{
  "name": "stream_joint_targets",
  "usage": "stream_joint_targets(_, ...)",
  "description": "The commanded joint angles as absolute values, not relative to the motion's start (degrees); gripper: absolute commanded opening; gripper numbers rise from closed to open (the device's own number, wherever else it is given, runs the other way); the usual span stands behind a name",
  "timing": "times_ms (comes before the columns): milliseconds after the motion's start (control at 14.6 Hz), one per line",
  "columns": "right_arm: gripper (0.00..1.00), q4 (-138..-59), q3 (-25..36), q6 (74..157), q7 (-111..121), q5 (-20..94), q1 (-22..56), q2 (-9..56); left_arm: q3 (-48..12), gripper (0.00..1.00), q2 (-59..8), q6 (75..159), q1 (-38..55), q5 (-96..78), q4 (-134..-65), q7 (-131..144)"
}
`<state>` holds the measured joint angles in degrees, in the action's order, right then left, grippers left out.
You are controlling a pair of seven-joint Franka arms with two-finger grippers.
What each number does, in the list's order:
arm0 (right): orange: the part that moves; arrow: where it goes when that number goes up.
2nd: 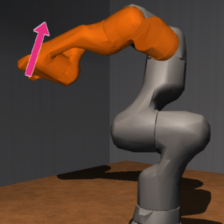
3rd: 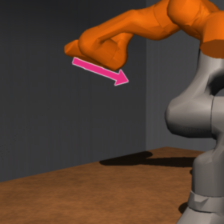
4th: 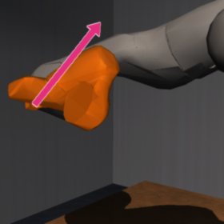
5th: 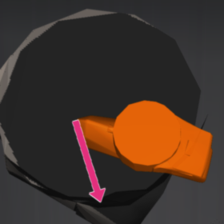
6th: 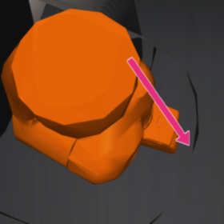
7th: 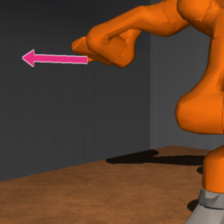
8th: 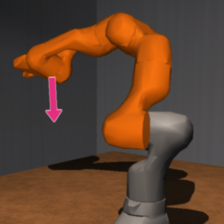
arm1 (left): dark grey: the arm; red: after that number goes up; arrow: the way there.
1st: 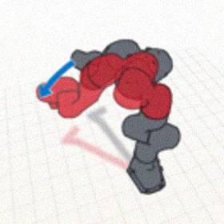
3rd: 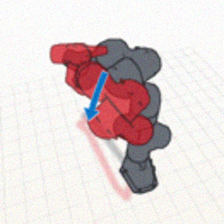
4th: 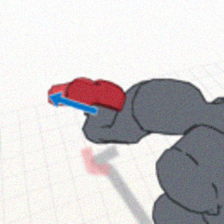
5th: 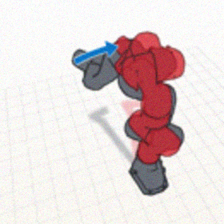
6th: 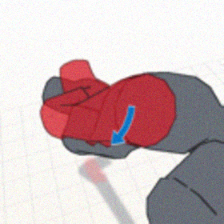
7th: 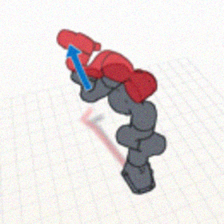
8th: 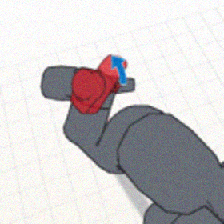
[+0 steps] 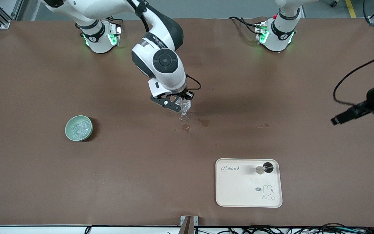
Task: Pour wine and add ice with both arms
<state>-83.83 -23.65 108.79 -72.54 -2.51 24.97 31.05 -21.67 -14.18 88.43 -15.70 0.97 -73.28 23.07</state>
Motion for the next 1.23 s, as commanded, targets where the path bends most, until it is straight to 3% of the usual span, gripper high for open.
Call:
stream_joint_targets(0, 0.42, -84.02, -23.91, 108.90, -73.04, -3.16, 24.87, 30.94, -19.79, 1.00, -9.33, 85.53, -15.74, 2.20, -75.94, 12.08)
stream_joint_targets(68, 0.51, -84.02, -23.91, 108.81, -73.04, -3.16, 24.87, 30.94, -16.21, 1.00, -8.01, 85.17, -14.34, 1.76, -76.02, 8.39)
stream_joint_targets(205, 0.58, -84.02, -23.91, 108.81, -73.04, -3.25, 24.96, 30.94, -7.69, 1.00, -4.68, 82.72, -7.77, 1.14, -78.03, 5.28)
stream_joint_targets(341, 0.65, -83.76, -23.91, 108.63, -72.95, -3.34, 24.70, 30.76, -3.97, 1.00, -1.51, 82.27, -5.02, 0.27, -81.19, 5.27)
stream_joint_targets(410, 0.72, -83.41, -23.91, 108.46, -72.86, -3.34, 24.26, 30.24, -2.74, 1.00, -0.36, 82.35, -3.88, -0.78, -82.95, 5.36)
stream_joint_targets(546, 1.00, -82.10, -23.82, 106.10, -72.77, -4.74, 22.95, 27.61, -0.01, 1.00, 0.70, 82.79, -2.03, -1.40, -84.55, 5.36)
stream_joint_targets(888, 1.00, -76.13, -23.47, 97.84, -70.24, -12.30, 19.09, 22.25, -0.35, 1.00, 6.76, 87.80, -2.64, -1.41, -92.89, 5.36)
stream_joint_targets(1161, 1.00, -75.58, -23.47, 94.23, -58.75, -11.95, 9.43, 14.79, -1.31, 1.00, 6.86, 86.84, -2.99, -1.41, -92.90, 5.71)
